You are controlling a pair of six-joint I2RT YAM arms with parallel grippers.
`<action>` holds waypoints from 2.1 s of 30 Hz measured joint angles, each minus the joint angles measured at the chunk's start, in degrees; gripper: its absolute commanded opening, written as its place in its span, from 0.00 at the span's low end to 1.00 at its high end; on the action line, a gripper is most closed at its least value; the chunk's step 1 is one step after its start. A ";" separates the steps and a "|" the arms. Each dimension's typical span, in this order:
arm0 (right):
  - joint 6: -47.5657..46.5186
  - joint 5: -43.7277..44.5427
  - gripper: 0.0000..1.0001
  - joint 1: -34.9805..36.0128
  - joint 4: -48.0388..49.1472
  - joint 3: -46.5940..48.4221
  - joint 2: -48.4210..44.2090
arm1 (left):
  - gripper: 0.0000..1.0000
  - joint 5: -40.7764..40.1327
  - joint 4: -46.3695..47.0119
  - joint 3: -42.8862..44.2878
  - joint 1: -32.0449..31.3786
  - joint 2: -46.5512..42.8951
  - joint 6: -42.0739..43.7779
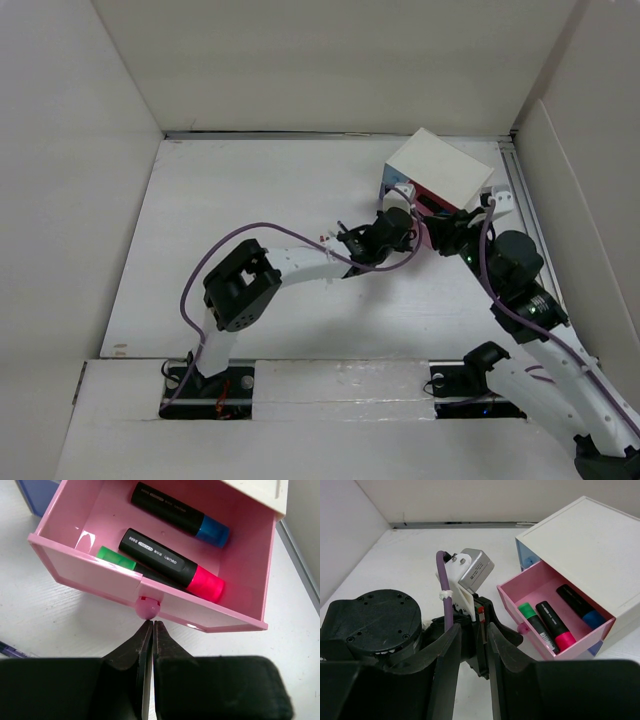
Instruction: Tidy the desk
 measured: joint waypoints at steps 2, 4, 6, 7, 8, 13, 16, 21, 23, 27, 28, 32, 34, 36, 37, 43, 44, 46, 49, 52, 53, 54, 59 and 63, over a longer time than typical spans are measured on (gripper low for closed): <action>0.00 0.24 0.33 0.00 0.04 0.00 0.02 | 0.00 -0.02 0.20 0.26 0.04 0.00 0.22; 0.00 0.46 0.33 0.00 0.11 0.00 0.17 | 0.00 0.02 0.28 0.70 0.15 0.04 0.44; 0.02 0.66 0.33 0.00 0.24 0.00 0.63 | 0.00 0.04 0.42 1.86 0.17 0.50 0.50; 0.04 0.70 0.33 0.00 0.37 0.00 0.81 | 0.00 0.00 0.76 2.64 0.20 0.92 0.68; 0.04 0.74 0.32 0.00 0.44 0.00 1.07 | 0.00 -0.04 0.94 3.32 0.31 1.36 0.81; 0.04 1.55 0.32 -0.02 0.44 0.00 1.42 | 0.00 -0.13 1.44 6.51 0.79 3.76 1.40; 0.04 2.14 0.32 -0.02 0.44 0.04 1.27 | 0.00 -0.26 1.53 8.33 0.94 5.18 1.81; 0.07 2.84 0.32 -0.02 1.25 0.13 1.27 | 0.00 -0.87 2.19 11.10 0.98 7.48 2.16; 0.09 3.04 0.32 -0.02 1.46 0.13 1.27 | 0.00 -1.31 2.34 11.93 1.09 8.17 2.14; 0.07 3.69 0.32 -0.09 1.75 0.20 1.27 | 0.00 -2.58 3.65 14.40 1.53 10.27 2.14; 0.04 4.00 0.32 -0.09 1.77 0.22 1.27 | 0.00 -2.93 3.98 15.10 1.70 10.91 2.16; 0.50 3.17 0.32 0.00 2.71 0.37 1.18 | 0.00 -4.48 4.79 18.21 2.01 13.42 2.27; 0.52 2.78 0.32 0.02 3.02 0.68 1.07 | 0.00 -5.25 5.42 19.28 2.08 14.60 2.36; 0.55 2.80 0.32 -0.02 3.02 0.83 0.79 | 0.00 -6.01 6.34 19.85 2.08 15.47 2.38; 0.52 2.80 0.32 0.00 3.02 0.94 0.66 | 0.02 -6.73 7.65 20.00 2.08 15.80 2.38; 0.55 2.82 0.32 0.00 3.04 0.98 0.11 | 0.05 -8.39 10.49 20.92 2.05 17.90 2.40; 0.61 2.78 0.32 0.00 3.15 0.98 0.02 | 0.05 -8.76 10.88 21.00 2.05 18.25 2.45; 0.68 2.75 0.32 0.00 3.67 1.01 -0.04 | 0.06 -9.60 11.58 21.90 2.08 19.32 2.64; 0.70 2.75 0.32 0.00 4.07 1.20 -0.31 | 0.13 -10.75 12.11 23.47 2.08 20.92 3.02; 0.68 2.78 0.32 0.00 4.35 1.75 -0.33 | 0.21 -11.28 12.50 24.06 2.10 21.64 3.43; 0.66 2.78 0.32 0.00 4.35 1.90 -0.33 | 0.23 -11.34 12.52 24.06 2.10 21.66 3.52; 0.66 2.80 0.32 0.00 4.37 2.01 -0.37 | 0.29 -11.39 12.57 24.06 2.10 21.66 3.63; 0.63 3.23 0.32 0.00 4.44 2.08 -0.85 | 0.55 -11.15 18.71 11.69 2.08 16.39 4.31; 0.61 3.65 0.32 0.00 4.74 2.08 -0.92 | 0.41 -11.50 22.75 -6.29 2.03 5.14 4.28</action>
